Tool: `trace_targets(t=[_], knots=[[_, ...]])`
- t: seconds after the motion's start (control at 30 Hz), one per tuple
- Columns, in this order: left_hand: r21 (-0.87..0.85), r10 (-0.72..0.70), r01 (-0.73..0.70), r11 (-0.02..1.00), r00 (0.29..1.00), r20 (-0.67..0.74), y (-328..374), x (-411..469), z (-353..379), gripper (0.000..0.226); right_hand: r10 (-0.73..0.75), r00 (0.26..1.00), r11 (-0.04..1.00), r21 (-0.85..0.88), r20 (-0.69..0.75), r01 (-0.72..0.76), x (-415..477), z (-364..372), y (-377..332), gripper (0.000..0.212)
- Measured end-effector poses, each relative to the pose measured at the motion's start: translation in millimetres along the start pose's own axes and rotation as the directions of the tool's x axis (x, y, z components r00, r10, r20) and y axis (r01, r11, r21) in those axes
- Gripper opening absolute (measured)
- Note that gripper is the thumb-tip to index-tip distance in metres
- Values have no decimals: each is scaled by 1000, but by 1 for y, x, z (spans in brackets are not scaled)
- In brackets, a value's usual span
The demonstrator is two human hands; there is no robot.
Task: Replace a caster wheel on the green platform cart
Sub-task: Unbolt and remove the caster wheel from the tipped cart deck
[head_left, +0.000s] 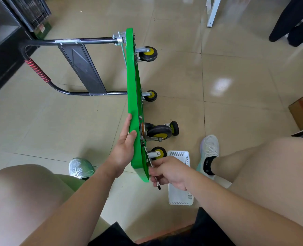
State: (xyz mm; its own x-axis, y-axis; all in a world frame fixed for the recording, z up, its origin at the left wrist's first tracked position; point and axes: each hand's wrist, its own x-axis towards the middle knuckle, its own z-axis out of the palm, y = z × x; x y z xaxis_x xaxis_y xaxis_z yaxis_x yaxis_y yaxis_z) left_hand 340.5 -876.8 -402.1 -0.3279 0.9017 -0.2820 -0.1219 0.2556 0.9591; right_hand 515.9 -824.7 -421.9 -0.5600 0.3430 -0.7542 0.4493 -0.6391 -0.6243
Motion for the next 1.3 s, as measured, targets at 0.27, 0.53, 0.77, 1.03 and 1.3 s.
trace_targets(t=[0.27,0.53,0.77,1.03,1.3], knots=[[18,0,0,1000,1000,-8,-2,2,-1,52,24,999,990,141,30,-28,6,9,-13,23],[-4,1,-1,1000,1000,4,-4,3,-3,53,28,999,999,28,-42,-27,24,10,6,30],[-13,-1,1,1000,1000,4,-3,3,-2,52,-49,991,988,-149,-126,29,47,4,28,40],[-2,-4,4,1000,1000,9,-3,2,-4,53,-249,953,913,-370,-173,172,58,3,29,41],[10,-3,3,1000,1000,5,-3,4,-2,53,-230,952,868,-485,-202,107,49,-11,39,35]])
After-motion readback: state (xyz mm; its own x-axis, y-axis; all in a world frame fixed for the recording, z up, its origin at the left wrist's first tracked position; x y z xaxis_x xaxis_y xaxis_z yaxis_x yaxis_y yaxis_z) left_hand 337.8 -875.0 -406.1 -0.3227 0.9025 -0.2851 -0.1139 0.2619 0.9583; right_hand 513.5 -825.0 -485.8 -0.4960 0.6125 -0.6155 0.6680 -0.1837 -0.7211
